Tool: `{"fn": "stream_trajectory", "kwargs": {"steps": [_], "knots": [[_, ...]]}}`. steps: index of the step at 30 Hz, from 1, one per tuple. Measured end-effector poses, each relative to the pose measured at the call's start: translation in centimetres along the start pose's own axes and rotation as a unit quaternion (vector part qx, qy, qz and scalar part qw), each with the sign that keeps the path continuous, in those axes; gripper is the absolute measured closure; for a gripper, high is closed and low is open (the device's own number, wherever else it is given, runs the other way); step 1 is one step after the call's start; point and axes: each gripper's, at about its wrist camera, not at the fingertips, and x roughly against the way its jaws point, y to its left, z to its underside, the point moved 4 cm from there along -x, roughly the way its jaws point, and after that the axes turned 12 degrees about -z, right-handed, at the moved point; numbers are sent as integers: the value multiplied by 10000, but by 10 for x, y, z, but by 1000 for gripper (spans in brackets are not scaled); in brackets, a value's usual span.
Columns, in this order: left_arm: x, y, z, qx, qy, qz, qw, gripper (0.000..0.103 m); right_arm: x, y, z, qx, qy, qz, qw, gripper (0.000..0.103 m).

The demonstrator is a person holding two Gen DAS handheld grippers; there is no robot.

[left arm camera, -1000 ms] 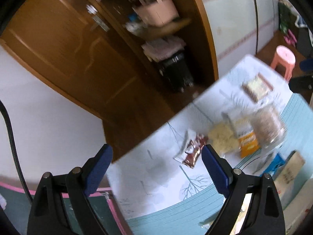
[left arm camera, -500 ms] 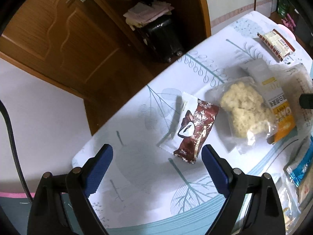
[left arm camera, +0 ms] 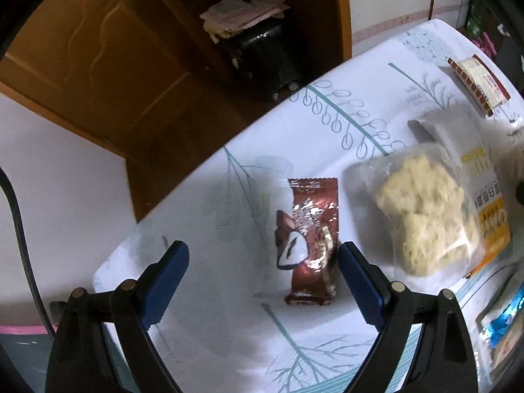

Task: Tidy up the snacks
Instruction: 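Grasp the brown chocolate packet with the left gripper while the right grasps the clear biscuit bag, then carry both packets over the white tray and open both grippers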

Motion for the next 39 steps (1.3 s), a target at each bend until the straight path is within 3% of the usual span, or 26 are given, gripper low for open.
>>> {"fn": "stream_trajectory", "kwargs": {"steps": [3, 4, 5, 6, 12, 15, 19, 26, 34, 39], "knots": [[-1, 3, -2, 203, -2, 257, 9995, 18, -2, -4, -4, -40, -4, -115, 9999, 23], [0, 4, -2, 300, 11, 503, 9983, 35, -3, -5, -5, -41, -13, -134, 9999, 23], [0, 4, -1, 393, 32, 778, 9962, 62, -4, -5, -6, -35, -16, -130, 9999, 23], [1, 4, 0, 533, 62, 1055, 9930, 66, -3, -6, -5, -21, -31, -142, 9999, 23], [14, 0, 21, 893, -65, 750, 9932, 71, 5, -15, -3, -32, -115, -256, 9996, 34], [25, 3, 36, 1116, 97, 772, 9907, 73, 13, -12, 3, 39, -16, -279, 9996, 40], [58, 11, 60, 1248, 20, 830, 9887, 73, 21, -7, 17, 147, 15, -386, 9991, 42], [149, 38, 91, 1513, -327, 808, 9846, 73, 64, 3, 40, 188, -315, -891, 9953, 42], [266, 44, 121, 1701, -916, 801, 9779, 74, 160, 28, 77, 712, -1046, -1278, 9837, 42], [328, 37, 153, 1757, -1255, 583, 9747, 73, 214, 45, 117, 1142, -1455, -1381, 9730, 42]]}}
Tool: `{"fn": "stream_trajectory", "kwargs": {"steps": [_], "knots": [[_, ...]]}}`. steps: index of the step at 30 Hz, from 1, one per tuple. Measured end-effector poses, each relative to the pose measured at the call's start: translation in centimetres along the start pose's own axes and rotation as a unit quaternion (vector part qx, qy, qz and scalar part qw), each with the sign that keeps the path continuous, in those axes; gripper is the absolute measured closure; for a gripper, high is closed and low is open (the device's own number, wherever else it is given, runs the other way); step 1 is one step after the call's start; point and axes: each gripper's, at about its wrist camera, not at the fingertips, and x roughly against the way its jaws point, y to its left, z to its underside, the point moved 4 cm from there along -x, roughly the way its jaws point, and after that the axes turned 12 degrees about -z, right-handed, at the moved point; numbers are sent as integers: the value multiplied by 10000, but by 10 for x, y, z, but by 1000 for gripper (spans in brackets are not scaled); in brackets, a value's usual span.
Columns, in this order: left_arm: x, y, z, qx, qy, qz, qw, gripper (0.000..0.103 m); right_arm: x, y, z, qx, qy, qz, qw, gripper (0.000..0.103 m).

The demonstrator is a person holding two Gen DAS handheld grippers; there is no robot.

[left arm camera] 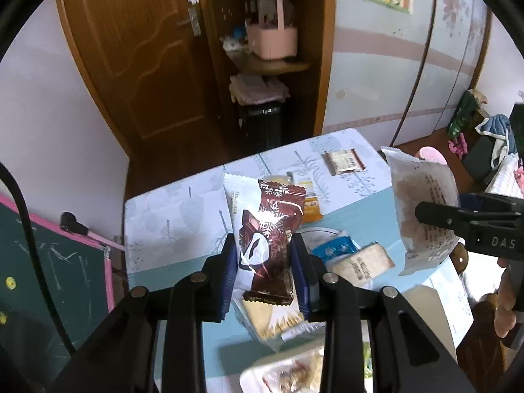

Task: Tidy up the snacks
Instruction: 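Carry both packets over the white tray and open both grippers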

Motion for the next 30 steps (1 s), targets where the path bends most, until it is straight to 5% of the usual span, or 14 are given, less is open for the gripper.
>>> {"fn": "stream_trajectory", "kwargs": {"steps": [12, 21, 26, 30], "knots": [[94, -27, 76, 341, -377, 300, 9983, 73, 81, 51, 74, 640, -451, -260, 9966, 42], [95, -49, 163, 932, -374, 472, 9938, 73, 85, 60, 152, 1011, -769, 104, 9918, 42], [100, -50, 187, 1159, -670, 165, 9909, 73, 83, 61, 183, 881, -781, -93, 9930, 42], [93, -52, 205, 1200, -738, -61, 9900, 73, 75, 62, 200, 1134, -707, 163, 9909, 41]]}}
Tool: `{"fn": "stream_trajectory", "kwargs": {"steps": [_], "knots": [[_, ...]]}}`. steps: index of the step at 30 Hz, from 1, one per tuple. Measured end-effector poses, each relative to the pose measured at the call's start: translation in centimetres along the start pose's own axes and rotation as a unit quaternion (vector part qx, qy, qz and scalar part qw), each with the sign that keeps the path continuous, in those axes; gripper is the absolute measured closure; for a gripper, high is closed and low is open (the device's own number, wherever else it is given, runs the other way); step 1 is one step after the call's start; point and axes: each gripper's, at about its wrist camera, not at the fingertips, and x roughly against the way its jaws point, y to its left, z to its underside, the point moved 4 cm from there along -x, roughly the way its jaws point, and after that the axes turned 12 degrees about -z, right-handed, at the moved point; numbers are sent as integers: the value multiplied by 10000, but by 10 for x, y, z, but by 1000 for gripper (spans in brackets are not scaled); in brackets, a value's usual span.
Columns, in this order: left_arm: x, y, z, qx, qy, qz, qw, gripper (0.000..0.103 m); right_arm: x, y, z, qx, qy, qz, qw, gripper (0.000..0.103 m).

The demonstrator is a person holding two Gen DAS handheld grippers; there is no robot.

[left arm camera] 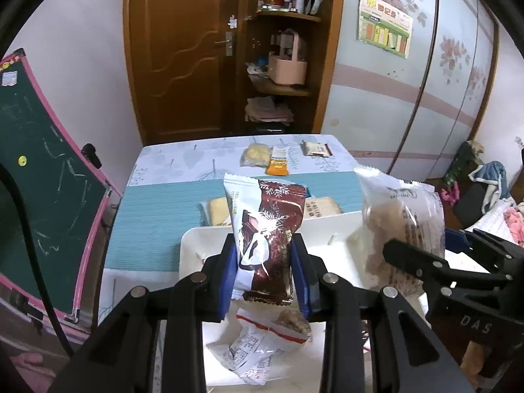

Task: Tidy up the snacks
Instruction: 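Carry both packets over the white tray and open both grippers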

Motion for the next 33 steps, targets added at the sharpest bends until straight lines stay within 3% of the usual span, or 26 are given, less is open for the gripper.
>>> {"fn": "stream_trajectory", "kwargs": {"steps": [2, 8, 16, 18, 19, 20, 22, 27, 33], "knots": [[-9, -2, 13, -18, 62, -139, 9999, 73, -9, -4, 10, -58, 152, -13, 9999, 41], [-42, -15, 42, -139, 731, -70, 9972, 73, -40, -20, 38, -431, 696, 68, 9966, 41], [-57, -17, 57, -162, 993, -169, 9948, 72, -54, -24, 52, -462, 909, 192, 9946, 36], [-60, -16, 59, -69, 1075, -177, 9940, 62, -55, -26, 53, -525, 882, 178, 9946, 32], [-61, -14, 60, 1, 1082, -192, 9939, 39, -55, -26, 55, -593, 846, 121, 9946, 31], [-61, -12, 60, 38, 1065, -239, 9940, 25, -55, -27, 58, -698, 814, 6, 9942, 31], [-59, -4, 58, 189, 947, -428, 9944, 13, -54, -29, 58, -878, 741, -140, 9933, 31], [-60, 7, 55, 672, 997, -128, 9927, 9, -43, -28, 48, -767, 428, -22, 9961, 30], [-57, 11, 55, 684, 861, -345, 9933, 9, -39, -15, 45, -520, 349, -38, 9980, 30]]}}
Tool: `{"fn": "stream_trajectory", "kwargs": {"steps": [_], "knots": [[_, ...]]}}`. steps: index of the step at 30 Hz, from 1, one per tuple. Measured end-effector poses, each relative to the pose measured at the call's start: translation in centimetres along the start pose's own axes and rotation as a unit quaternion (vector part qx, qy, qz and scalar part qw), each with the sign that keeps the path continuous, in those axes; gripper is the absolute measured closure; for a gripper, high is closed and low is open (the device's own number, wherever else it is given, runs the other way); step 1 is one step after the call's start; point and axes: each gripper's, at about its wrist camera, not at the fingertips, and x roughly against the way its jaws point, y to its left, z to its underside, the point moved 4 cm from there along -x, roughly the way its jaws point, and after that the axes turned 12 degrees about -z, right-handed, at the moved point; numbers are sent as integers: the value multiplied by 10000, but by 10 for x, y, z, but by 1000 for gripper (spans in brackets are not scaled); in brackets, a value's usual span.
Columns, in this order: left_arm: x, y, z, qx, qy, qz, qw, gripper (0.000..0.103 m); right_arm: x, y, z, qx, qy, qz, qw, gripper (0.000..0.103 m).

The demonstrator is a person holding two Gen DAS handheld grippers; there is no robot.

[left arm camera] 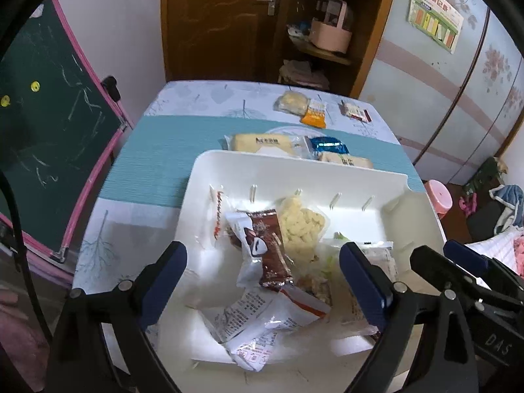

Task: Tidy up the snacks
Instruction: 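Carry both packets over the white tray and open both grippers, then move both grippers back toward the snacks on the round plate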

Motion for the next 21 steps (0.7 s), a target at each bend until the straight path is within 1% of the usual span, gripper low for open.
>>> {"fn": "stream_trajectory", "kwargs": {"steps": [5, 9, 11, 13, 17, 19, 21], "knots": [[9, 0, -2, 17, -393, -142, 9991, 9, 2, 1, 2, -37, -179, -123, 9998, 30], [13, -4, -6, -64, -531, -118, 9985, 9, 4, 2, -2, 86, -293, -87, 9995, 30], [15, -5, -8, -71, -565, -69, 9984, 9, 10, 5, -5, 161, -385, -163, 9990, 30], [16, -8, -12, -123, -548, -21, 9984, 9, 15, 7, -9, 224, -461, -254, 9984, 29], [14, -10, -17, -232, -374, 84, 9990, 9, 27, 11, -20, 329, -623, -414, 9967, 29], [13, -9, -19, -248, -302, 116, 9992, 9, 31, 11, -23, 341, -658, -591, 9955, 29], [13, -6, -23, -280, -262, 122, 9992, 9, 30, 11, -25, 311, -590, -782, 9947, 28]]}}
